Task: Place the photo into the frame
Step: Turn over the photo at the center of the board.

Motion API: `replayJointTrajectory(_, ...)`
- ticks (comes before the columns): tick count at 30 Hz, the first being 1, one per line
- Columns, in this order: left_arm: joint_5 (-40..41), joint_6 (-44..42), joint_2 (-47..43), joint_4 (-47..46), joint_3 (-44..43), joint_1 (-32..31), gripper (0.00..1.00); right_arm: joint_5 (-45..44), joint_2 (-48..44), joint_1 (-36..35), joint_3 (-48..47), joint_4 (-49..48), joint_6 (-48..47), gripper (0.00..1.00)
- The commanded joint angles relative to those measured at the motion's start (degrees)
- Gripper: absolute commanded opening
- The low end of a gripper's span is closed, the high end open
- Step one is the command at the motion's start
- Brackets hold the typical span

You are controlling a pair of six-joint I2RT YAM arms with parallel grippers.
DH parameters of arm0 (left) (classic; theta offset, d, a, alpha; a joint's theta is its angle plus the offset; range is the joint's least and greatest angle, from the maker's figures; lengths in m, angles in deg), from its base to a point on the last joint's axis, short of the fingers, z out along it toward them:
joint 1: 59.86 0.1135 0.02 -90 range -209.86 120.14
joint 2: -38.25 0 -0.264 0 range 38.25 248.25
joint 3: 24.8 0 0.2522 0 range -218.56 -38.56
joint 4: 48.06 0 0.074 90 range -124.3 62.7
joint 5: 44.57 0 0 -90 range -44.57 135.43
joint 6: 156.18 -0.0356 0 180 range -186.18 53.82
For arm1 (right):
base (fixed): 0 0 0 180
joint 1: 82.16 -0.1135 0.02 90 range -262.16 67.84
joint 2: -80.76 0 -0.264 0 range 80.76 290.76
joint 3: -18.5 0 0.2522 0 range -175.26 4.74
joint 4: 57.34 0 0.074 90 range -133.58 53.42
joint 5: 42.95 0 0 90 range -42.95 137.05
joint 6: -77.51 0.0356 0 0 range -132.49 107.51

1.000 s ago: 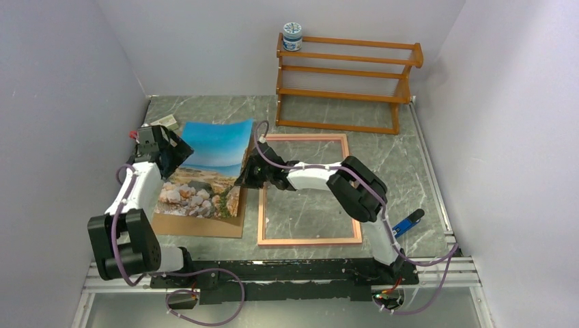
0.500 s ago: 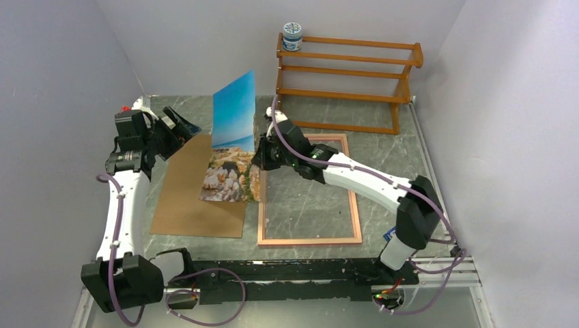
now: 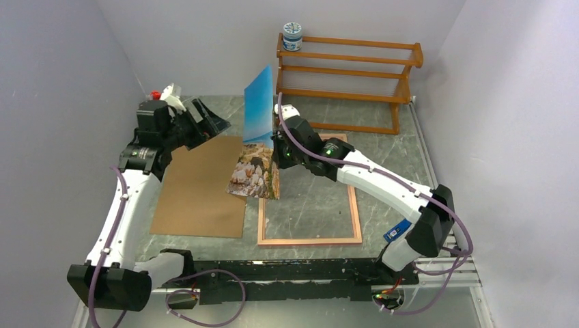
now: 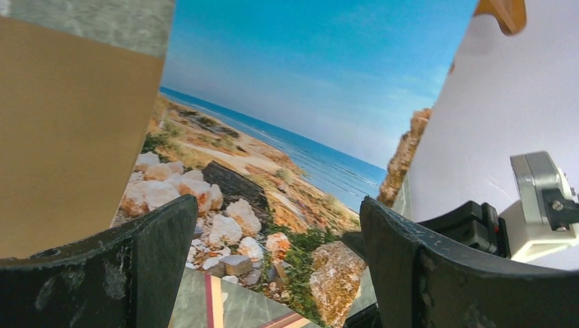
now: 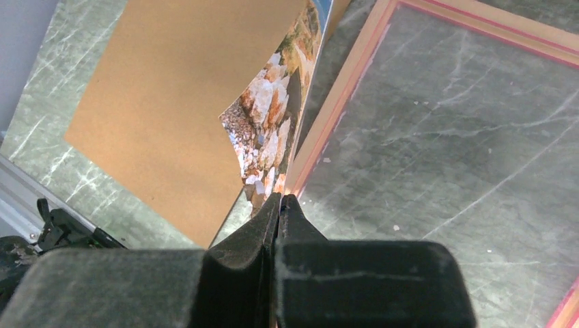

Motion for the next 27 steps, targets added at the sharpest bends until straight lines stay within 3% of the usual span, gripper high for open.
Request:
replayJointTrajectory(1,4.0,0.1,0.3,-5.4,-1.5,-5.3,0.94,-4.0,1.7,-1.5,-4.7,3.0,-1.8,0.0)
replayJointTrajectory(8,3.9,-2.4,3.4,-8.9,-3.9,-10.2,0.94,-10.2,4.5,-5.4,-8.8,5.7,-4.7,0.0)
replayJointTrajectory(16,5.3,-2.1,0.3,-16.0,0.8,-11.8,0.94,-17.0,8.5,-10.3,-13.3,8.4,-9.0,0.0)
replayJointTrajectory(22,14.7,2.2,3.0,-6.2,-2.1,-11.9,0.9,-21.9,11.3,-13.0,-15.7,9.5,-11.0,0.0)
replayJointTrajectory(27,19.7,5.3,4.8,1.4,-4.5,-11.9,0.81,-23.4,11.5,-13.4,-15.7,9.1,-11.4,0.0)
